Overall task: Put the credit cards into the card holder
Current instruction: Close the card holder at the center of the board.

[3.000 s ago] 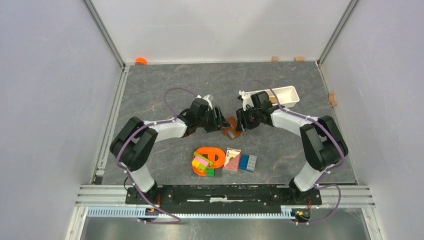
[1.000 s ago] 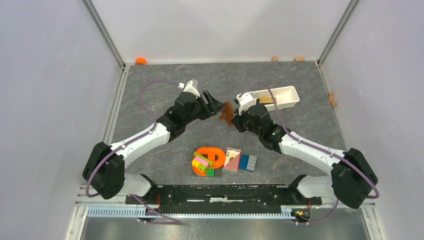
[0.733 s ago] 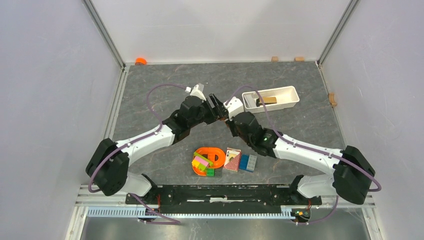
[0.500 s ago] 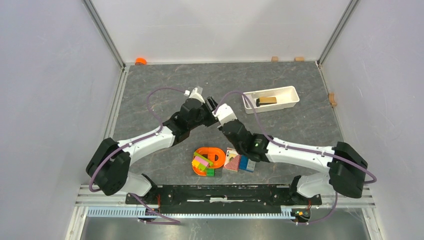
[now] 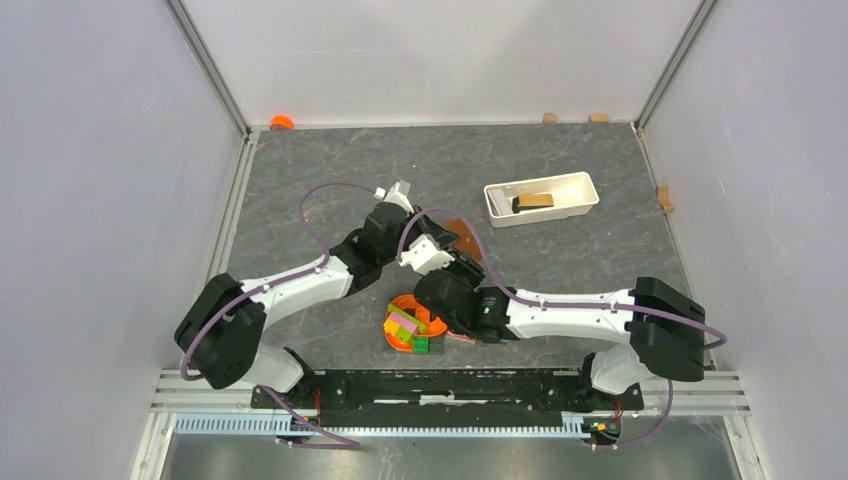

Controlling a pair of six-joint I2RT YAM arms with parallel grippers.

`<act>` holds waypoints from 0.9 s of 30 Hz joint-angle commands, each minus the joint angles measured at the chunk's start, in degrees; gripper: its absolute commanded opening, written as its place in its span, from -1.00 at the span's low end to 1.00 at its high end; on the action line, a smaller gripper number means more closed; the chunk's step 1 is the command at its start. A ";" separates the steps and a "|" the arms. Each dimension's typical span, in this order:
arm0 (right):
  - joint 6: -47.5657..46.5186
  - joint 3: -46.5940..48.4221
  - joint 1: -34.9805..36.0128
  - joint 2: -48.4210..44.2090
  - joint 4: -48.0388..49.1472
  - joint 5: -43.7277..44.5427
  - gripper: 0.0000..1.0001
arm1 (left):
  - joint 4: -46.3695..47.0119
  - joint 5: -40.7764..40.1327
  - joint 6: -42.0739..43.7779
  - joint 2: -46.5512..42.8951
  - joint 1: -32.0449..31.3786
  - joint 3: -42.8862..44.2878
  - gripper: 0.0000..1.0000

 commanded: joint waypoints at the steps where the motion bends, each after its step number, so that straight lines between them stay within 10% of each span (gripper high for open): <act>1: 0.82 2.23 1.55 -5.31 2.26 2.35 0.09 | 2.37 -1.00 1.56 0.17 1.40 -1.63 -0.96; 7: 2.70 0.84 -0.45 -12.31 -6.75 3.30 0.69 | 3.23 5.20 6.88 -3.71 5.98 -3.69 -0.95; 12: 5.99 -2.50 -12.41 -19.61 -8.51 -23.10 0.73 | 12.17 18.07 12.57 -8.66 10.94 -8.99 -0.96; 20: 16.56 -11.50 -29.90 -26.47 7.61 -71.03 0.36 | 26.99 32.19 11.19 -12.55 12.56 -15.05 -0.96; 27: 27.10 -18.15 -34.92 -26.86 20.69 -87.66 0.17 | 40.04 35.88 5.22 -12.92 12.51 -19.74 -0.94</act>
